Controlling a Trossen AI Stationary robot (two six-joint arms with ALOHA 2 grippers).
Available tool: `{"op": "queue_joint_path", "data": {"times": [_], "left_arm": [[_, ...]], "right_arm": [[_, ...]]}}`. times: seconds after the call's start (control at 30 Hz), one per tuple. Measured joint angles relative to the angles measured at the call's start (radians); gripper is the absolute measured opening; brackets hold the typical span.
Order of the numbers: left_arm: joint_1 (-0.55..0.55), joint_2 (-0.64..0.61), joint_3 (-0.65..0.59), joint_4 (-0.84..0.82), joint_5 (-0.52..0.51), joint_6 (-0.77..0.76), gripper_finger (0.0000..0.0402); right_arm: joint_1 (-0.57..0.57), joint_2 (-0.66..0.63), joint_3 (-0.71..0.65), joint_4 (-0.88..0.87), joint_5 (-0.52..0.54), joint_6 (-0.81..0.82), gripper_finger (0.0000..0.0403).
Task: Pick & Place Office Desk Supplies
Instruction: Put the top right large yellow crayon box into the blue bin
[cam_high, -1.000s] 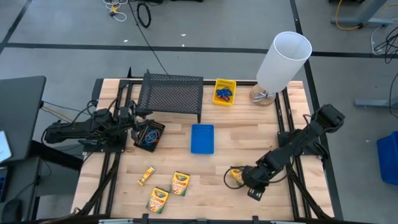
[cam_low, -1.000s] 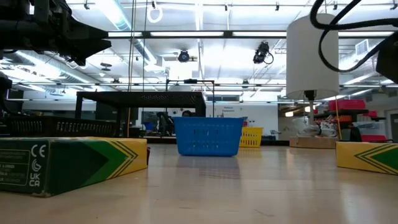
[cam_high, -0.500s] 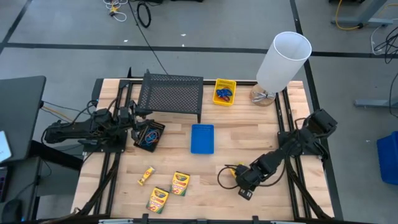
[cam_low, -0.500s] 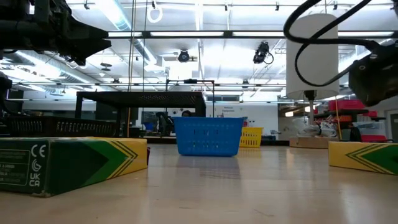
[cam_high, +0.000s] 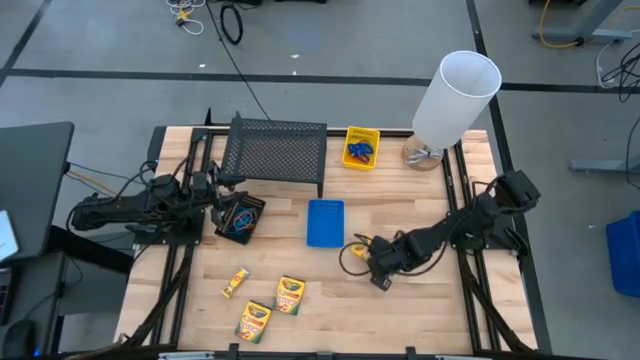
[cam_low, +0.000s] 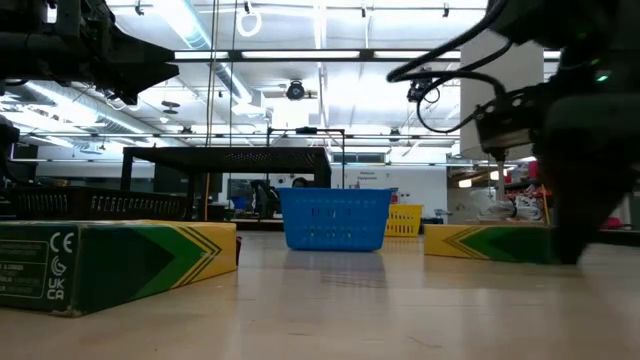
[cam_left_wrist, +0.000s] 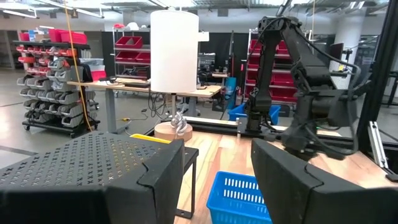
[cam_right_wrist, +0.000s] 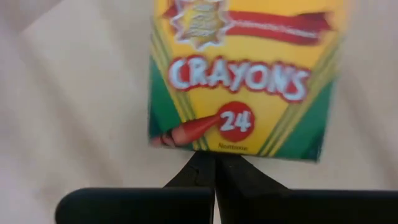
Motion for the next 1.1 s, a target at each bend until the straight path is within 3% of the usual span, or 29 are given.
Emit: {"op": "queue_joint_path", "data": {"times": [0.27, 0.5, 0.67, 0.9, 1.1], "left_arm": [[0.000, 0.000, 0.000, 0.000, 0.000, 0.000, 0.0193], [0.000, 0.000, 0.000, 0.000, 0.000, 0.006, 0.0193], [0.000, 0.000, 0.000, 0.000, 0.000, 0.024, 0.0193], [0.000, 0.000, 0.000, 0.000, 0.000, 0.020, 0.0193], [0.000, 0.000, 0.000, 0.000, 0.000, 0.012, 0.0193]], "right_arm": [[-0.031, 0.000, -0.007, 0.042, 0.007, -0.184, 0.0023], [-0.010, -0.008, -0.006, 0.004, 0.013, -0.119, 0.0006], [0.063, -0.055, -0.006, -0.069, 0.096, -0.054, 0.0002], [0.095, -0.066, 0.110, -0.182, 0.242, -0.078, 0.0001], [0.085, -0.068, 0.142, -0.229, 0.275, -0.104, 0.0001]]}}
